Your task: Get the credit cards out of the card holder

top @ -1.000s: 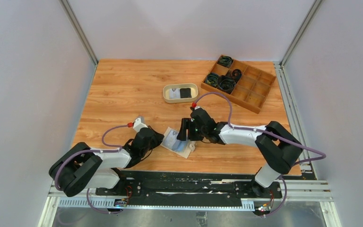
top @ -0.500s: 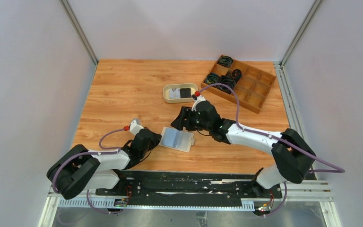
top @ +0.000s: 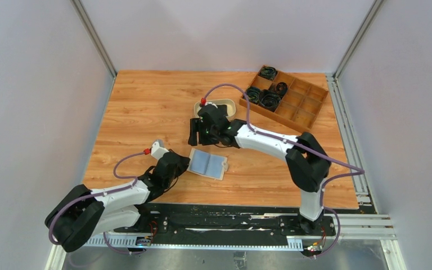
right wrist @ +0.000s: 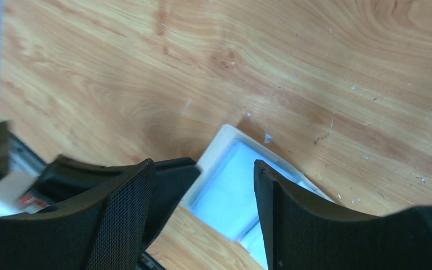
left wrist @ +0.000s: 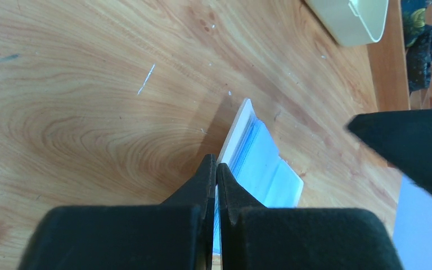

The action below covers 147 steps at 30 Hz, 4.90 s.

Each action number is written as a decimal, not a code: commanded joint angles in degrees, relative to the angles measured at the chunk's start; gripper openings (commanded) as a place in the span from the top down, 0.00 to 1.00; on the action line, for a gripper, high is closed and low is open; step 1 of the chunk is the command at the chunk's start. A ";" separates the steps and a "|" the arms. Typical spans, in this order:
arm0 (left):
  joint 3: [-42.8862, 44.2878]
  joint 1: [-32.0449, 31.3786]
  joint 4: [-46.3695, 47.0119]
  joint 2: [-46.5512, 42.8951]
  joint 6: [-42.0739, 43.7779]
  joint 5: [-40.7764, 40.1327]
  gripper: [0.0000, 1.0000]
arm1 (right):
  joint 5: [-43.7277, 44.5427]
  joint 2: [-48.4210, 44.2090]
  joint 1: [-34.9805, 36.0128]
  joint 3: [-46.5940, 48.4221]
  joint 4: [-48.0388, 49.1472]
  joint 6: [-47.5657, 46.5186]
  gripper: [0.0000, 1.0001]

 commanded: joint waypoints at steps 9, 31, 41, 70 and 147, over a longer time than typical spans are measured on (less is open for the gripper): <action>0.86 -0.55 -6.76 -4.99 0.94 -5.79 1.00 | 6.01 10.83 3.99 10.30 -22.31 0.68 0.32; 0.25 -0.55 -6.67 -6.10 1.87 -5.59 1.00 | 6.22 17.80 5.75 17.15 -25.16 1.34 0.28; 0.52 -0.55 -6.67 -6.54 2.86 -5.30 1.00 | 7.64 17.89 5.80 18.34 -25.89 0.77 0.10; 0.51 -0.54 -13.51 -10.50 3.79 -10.10 1.00 | 10.46 17.27 5.89 11.74 -30.53 -3.49 0.09; -14.64 4.11 67.69 50.17 -14.31 19.11 0.66 | -21.99 6.78 -9.14 -26.78 18.12 -13.70 0.12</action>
